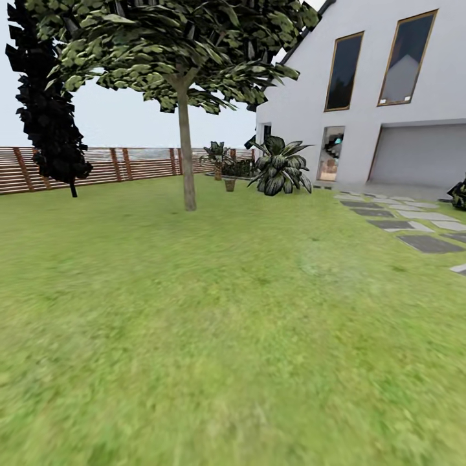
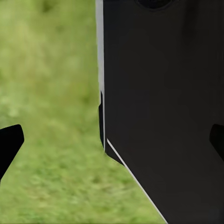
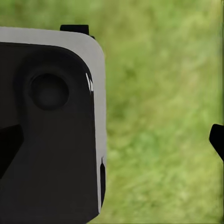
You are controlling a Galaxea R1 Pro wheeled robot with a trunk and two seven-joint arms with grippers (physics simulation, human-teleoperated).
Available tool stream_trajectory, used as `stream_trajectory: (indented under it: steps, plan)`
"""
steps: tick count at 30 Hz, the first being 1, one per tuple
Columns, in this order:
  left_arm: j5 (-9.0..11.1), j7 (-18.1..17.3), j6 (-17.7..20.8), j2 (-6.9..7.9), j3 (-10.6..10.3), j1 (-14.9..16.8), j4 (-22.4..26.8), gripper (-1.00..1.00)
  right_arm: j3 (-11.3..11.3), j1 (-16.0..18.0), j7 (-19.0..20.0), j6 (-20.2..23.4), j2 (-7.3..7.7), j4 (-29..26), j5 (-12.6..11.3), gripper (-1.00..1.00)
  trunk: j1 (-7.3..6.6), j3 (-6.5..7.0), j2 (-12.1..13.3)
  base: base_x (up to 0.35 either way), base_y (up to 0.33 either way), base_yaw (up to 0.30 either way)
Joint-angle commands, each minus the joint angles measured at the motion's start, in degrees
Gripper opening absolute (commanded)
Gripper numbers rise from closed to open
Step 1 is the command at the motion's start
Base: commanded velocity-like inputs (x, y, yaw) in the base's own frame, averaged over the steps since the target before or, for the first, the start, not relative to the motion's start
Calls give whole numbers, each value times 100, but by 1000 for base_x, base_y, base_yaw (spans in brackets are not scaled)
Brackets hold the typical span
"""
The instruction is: Take the three Easter eggs out of the wicker basket on the lawn in the garden, then place them on the lawn next to a single tree (choose any tree) so that all three eggs are next to the same tree and none are left in the basket.
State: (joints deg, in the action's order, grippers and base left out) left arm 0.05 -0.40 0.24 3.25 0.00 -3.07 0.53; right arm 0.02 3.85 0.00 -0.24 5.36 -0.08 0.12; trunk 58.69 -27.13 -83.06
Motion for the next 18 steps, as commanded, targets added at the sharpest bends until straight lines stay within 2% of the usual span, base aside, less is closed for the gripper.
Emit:
stream_trajectory:
  steps: [1,18]
  plan:
    - [-1,-4,3,1,0,-1,7,100,-1,2,0,-2,0,0,3,100,3,-4,-2,333,-123,0]
    - [3,-4,3,1,0,-2,4,100,4,2,0,-2,-8,0,3,100,3,-4,-2,333,-123,0]
